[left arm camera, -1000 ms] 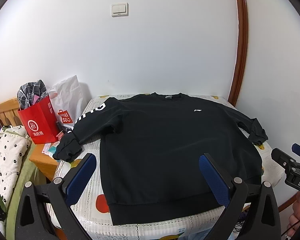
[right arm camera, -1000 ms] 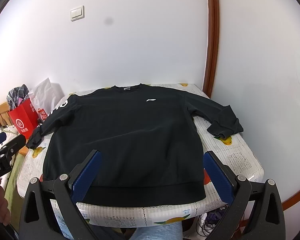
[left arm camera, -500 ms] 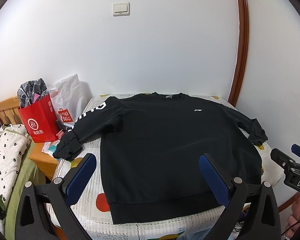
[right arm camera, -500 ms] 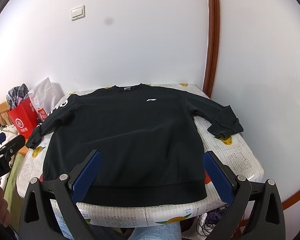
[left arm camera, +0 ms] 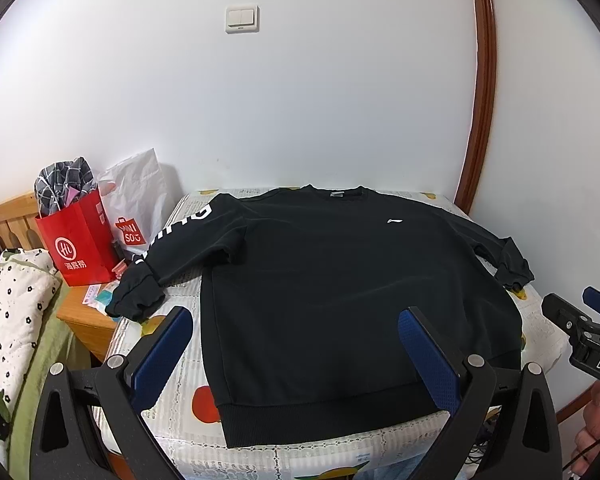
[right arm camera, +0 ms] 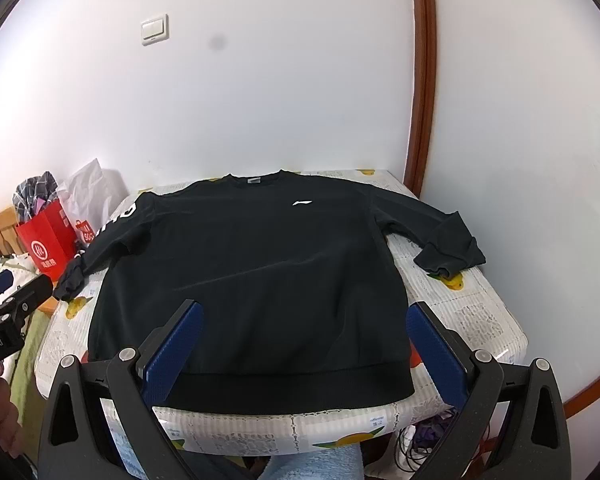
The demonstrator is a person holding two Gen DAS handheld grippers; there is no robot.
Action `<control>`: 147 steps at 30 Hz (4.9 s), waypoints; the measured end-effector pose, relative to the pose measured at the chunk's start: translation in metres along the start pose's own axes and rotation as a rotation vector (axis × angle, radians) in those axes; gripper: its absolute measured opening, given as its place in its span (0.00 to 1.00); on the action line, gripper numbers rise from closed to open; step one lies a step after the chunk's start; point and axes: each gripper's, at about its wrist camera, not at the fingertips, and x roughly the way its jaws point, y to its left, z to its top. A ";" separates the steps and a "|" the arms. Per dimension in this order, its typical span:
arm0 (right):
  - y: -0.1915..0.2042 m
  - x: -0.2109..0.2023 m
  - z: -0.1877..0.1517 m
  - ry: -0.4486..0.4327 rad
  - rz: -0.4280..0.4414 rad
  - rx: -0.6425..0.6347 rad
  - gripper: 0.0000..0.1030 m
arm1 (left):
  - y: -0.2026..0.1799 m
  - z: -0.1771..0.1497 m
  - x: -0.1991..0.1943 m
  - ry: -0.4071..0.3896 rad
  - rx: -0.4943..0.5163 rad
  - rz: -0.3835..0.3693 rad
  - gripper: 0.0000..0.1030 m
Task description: Fold small clothes
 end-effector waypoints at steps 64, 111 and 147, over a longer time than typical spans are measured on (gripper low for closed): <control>0.032 0.114 -0.024 0.128 0.031 -0.040 0.97 | 0.120 -0.054 0.137 0.199 -0.126 0.183 0.97; -0.025 0.198 -0.033 0.238 0.108 -0.021 0.96 | -0.015 0.122 0.276 0.172 -0.019 0.018 0.10; -0.007 0.265 0.043 0.229 0.102 -0.049 0.82 | 0.060 0.066 0.283 0.190 0.009 0.016 0.69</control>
